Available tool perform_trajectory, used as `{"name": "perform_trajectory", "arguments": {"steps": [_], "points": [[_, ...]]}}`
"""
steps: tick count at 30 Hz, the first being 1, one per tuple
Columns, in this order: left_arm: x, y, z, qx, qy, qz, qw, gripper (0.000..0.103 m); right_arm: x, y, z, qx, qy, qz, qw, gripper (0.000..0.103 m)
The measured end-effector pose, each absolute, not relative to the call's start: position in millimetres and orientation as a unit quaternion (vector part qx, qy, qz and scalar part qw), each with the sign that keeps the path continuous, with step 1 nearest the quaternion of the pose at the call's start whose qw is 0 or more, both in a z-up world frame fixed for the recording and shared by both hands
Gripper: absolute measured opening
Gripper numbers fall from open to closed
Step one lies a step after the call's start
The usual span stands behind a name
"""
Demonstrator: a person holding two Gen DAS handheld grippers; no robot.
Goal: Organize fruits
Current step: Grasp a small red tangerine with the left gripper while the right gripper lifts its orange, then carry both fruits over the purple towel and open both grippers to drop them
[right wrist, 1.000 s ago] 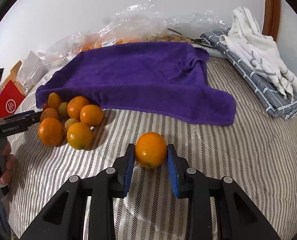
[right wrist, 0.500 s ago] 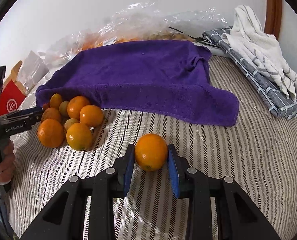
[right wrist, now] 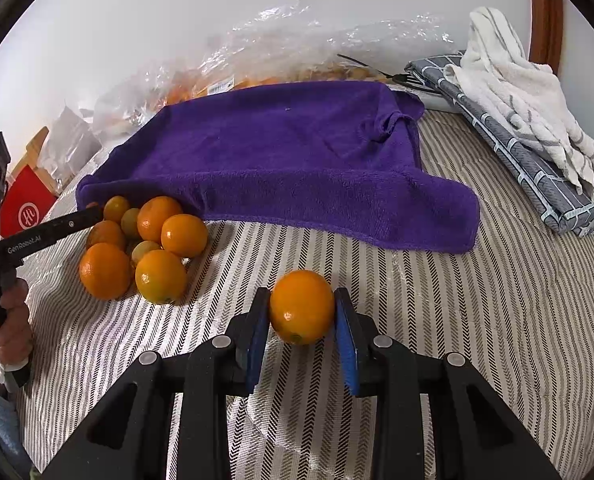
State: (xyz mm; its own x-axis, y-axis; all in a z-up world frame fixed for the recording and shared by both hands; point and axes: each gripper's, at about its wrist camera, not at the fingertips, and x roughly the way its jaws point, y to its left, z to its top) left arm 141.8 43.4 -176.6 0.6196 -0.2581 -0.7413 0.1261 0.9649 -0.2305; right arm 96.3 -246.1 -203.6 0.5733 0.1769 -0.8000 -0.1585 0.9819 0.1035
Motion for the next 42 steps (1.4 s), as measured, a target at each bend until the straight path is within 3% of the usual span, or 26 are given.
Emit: {"name": "perform_trajectory", "arguments": {"steps": [15,23,34,42], "points": [[130.5,54.4,-158.4,-0.087,0.382,-0.099,0.915,0.023,83.9,-245.4,-192.5,0.019,0.425,0.097,0.900,0.031],[110.8,65.3,-90.6,-0.095,0.336,-0.111,0.930,0.023,104.8,-230.0,-140.1,-0.010,0.396,0.120,0.910,0.031],[165.9,56.2,-41.8,-0.101,0.312,-0.078,0.941,0.023,168.5,-216.8,-81.3,-0.014,0.353,0.130,0.926,0.031],[211.9,31.0,-58.2,-0.070,0.300,-0.067,0.949,0.023,216.6,-218.5,-87.1,0.005,0.352,0.115,0.929,0.031]]}}
